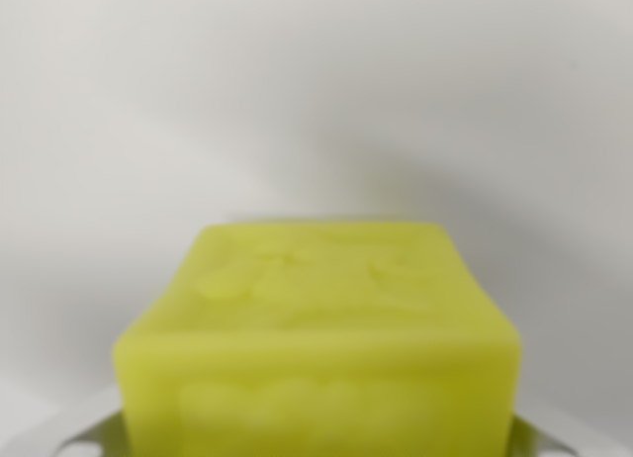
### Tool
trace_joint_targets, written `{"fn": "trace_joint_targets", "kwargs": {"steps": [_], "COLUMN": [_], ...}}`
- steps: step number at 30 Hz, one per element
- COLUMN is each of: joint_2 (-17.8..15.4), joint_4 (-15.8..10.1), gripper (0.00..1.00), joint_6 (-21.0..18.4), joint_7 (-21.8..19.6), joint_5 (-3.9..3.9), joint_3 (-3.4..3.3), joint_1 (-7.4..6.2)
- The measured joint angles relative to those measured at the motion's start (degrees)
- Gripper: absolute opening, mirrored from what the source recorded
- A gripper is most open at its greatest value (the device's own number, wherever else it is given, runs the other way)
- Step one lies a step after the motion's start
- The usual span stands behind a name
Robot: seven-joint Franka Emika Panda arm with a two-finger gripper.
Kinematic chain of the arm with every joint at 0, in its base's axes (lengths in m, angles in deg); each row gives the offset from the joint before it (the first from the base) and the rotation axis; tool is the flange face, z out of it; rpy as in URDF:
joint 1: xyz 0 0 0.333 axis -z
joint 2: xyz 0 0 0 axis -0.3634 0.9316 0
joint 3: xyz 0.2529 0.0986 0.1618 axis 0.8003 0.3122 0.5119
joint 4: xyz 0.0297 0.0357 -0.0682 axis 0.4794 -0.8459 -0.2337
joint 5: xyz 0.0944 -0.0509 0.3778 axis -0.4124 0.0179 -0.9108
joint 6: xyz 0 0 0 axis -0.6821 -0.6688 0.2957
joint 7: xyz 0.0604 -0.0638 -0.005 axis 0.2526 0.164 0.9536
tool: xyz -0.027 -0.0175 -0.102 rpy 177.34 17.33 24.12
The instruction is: Pick yellow cube
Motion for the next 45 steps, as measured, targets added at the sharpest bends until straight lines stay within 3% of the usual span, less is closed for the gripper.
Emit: {"fn": "trace_joint_targets", "kwargs": {"steps": [17, 45], "joint_2": [-5.5, -14.1], "joint_4": [-1.3, -2.4], "gripper": [0.00, 0.00], "joint_6": [-4.2, -11.7], "joint_7": [0.8, 1.4], "joint_5": [-1.10, -1.88], "joint_3": [-0.05, -0.07], "joint_1": [-0.30, -0.48]}}
